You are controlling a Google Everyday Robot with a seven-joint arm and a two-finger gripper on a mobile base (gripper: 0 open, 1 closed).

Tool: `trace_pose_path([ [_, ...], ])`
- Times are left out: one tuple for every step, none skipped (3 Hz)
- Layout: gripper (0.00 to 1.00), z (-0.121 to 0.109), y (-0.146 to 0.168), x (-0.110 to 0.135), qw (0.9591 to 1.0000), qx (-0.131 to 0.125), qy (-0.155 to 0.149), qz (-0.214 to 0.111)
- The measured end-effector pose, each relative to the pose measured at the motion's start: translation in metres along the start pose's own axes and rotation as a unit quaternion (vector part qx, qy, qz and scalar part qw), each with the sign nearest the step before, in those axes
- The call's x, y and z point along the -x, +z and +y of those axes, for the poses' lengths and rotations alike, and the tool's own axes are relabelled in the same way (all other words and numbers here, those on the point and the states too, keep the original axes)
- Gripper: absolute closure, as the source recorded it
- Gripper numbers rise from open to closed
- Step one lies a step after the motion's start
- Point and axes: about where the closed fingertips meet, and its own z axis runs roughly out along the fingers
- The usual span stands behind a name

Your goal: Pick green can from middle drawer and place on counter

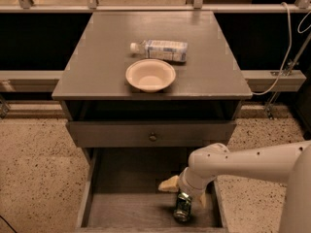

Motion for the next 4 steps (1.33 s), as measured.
trace_pose_path([
  [0.0, 0.014, 0.027, -0.008, 0.9998, 0.009, 0.019, -0.003],
  [0.18, 0.024, 0.056, -0.017, 0.9989, 0.02, 0.041, -0.007],
  [0.4, 0.028, 0.07, -0.02, 0.9983, 0.026, 0.052, -0.009],
  [0.63, 0.025, 0.069, -0.021, 0.9983, 0.02, 0.054, -0.008],
])
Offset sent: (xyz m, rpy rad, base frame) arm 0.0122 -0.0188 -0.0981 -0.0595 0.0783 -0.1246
